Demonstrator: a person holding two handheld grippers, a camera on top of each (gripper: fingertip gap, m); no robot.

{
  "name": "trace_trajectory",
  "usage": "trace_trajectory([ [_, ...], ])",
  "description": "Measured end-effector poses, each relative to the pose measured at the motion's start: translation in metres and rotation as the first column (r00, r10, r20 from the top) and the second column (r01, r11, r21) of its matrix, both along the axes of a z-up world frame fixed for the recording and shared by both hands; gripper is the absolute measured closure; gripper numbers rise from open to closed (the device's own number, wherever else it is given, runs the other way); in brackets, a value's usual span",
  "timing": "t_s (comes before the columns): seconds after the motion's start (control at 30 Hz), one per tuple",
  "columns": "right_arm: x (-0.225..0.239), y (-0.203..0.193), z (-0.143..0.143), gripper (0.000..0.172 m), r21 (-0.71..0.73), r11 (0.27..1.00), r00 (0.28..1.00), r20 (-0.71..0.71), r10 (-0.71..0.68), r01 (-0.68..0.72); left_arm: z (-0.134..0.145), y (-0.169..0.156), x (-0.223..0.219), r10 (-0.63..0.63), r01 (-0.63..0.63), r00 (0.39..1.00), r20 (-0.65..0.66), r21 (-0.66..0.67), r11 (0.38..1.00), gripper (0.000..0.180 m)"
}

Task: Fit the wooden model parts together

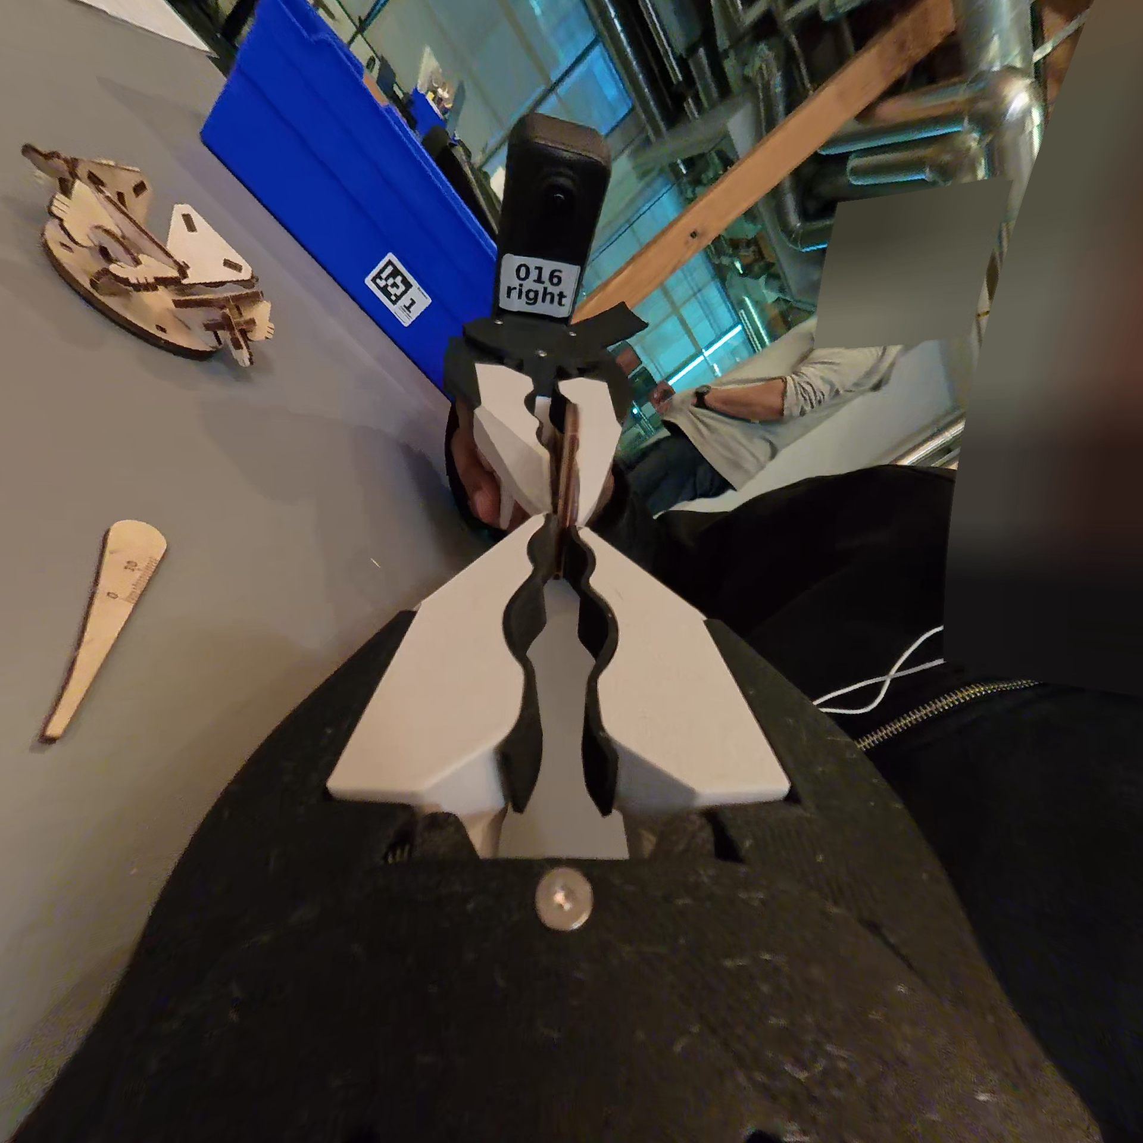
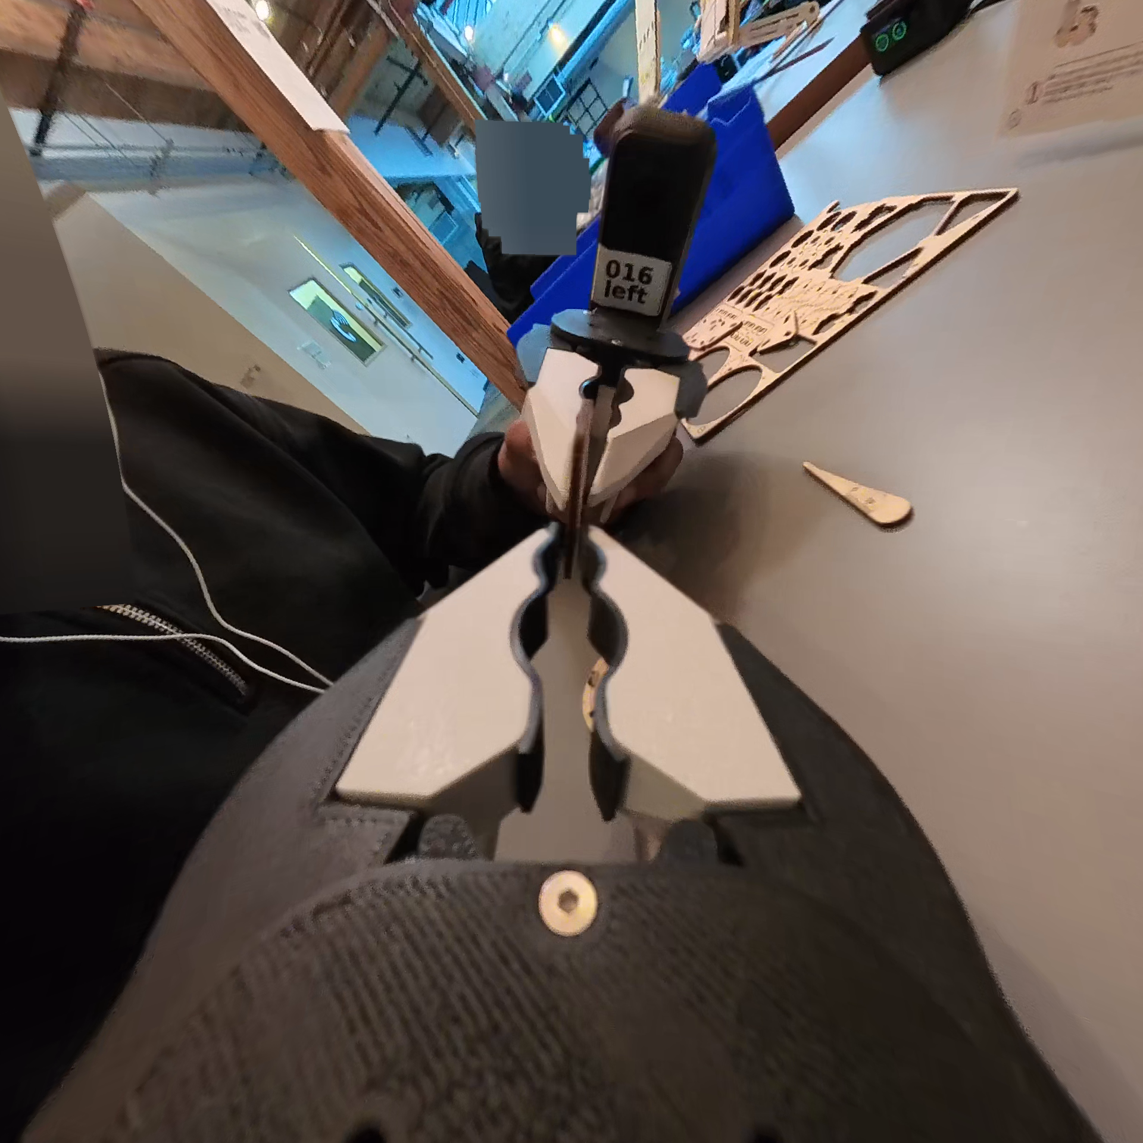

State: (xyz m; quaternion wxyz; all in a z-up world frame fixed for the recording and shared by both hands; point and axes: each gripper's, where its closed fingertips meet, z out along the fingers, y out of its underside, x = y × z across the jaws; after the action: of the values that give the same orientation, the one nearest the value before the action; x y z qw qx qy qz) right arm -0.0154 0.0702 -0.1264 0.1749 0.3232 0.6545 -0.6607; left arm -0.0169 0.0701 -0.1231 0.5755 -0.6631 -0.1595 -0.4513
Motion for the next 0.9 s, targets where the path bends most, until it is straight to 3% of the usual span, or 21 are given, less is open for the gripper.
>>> trace_trajectory([
  [0.17,-0.006,0.0,-0.005,0.172,0.056,0.997,0.998,-0.028,-0.054,0.056,-0.003,0.001,-0.005,0.044,-0.045,0.998,-0.037,-0.014,0.999,0.18],
  [0.47,-0.012,0.001,-0.011,0.172,0.104,0.987,0.993,-0.004,-0.12,0.119,-0.014,0.004,-0.013,0.124,-0.148,0.96,-0.25,-0.082,0.985,0.176],
  [0.9,-0.016,0.001,-0.016,0.172,0.17,0.97,0.985,-0.014,-0.172,0.172,-0.016,0.005,-0.016,0.155,-0.2,0.923,-0.353,-0.094,0.975,0.18],
])
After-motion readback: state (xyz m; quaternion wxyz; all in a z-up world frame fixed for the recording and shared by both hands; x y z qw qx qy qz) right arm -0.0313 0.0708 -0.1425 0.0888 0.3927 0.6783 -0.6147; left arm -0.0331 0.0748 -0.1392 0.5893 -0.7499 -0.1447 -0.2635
